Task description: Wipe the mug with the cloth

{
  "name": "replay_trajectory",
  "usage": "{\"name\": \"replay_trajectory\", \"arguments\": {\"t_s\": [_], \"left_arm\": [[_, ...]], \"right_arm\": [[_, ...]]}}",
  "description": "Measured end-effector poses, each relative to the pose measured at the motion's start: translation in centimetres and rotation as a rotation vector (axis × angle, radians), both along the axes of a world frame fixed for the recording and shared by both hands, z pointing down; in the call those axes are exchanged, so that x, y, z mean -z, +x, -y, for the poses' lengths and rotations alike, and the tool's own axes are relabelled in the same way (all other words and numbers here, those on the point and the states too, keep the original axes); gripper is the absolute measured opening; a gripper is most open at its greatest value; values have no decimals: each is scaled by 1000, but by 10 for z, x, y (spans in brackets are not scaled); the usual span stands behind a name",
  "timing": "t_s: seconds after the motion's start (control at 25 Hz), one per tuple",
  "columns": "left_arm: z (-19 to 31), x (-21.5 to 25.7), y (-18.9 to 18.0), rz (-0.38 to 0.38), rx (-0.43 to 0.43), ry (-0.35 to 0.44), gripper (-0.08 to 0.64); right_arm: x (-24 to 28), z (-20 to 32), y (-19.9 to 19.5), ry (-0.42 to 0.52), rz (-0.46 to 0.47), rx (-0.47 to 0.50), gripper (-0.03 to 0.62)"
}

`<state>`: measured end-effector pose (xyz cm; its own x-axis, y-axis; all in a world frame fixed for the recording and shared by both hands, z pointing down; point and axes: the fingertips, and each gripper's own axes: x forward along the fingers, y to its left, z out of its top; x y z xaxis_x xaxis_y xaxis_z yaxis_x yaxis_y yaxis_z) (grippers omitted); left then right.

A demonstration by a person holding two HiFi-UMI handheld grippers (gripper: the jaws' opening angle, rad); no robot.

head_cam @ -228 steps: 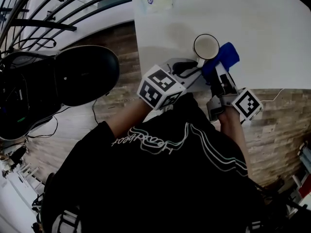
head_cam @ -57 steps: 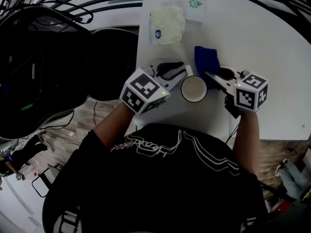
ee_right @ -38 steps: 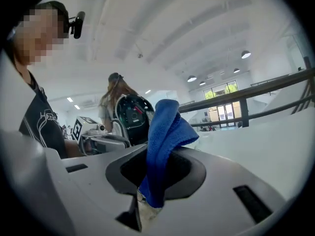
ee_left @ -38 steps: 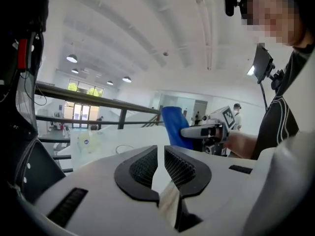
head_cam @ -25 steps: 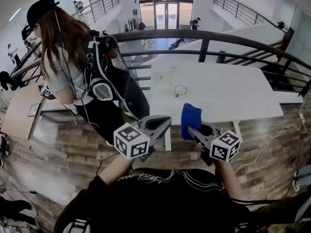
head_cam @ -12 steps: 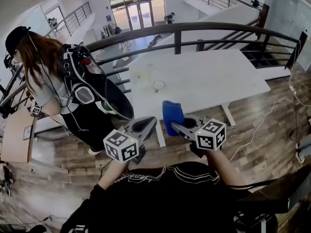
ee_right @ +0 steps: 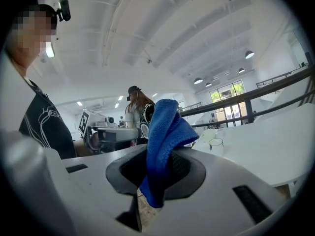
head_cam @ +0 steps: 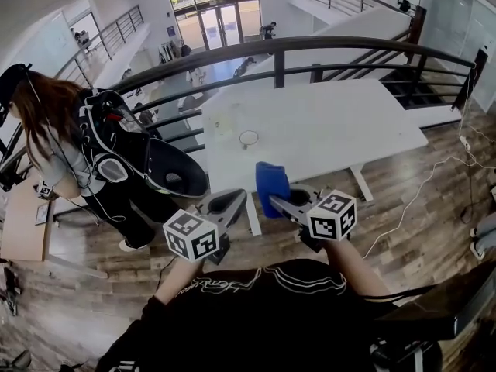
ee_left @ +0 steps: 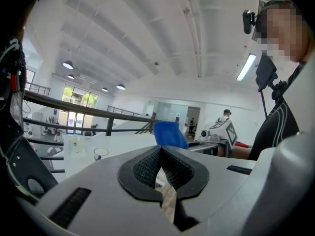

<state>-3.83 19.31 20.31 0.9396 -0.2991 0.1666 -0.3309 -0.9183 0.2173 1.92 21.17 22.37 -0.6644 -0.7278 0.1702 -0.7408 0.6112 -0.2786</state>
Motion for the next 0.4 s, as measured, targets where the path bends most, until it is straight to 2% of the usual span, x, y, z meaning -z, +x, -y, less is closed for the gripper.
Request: {"name": "replay_trajectory", "arguments": {"t_s": [0.4], "left_arm": [[-2,-1,-9,0,10,-12,9]], "right_arm": [[0,-1,-10,-7,0,9,64]]}}
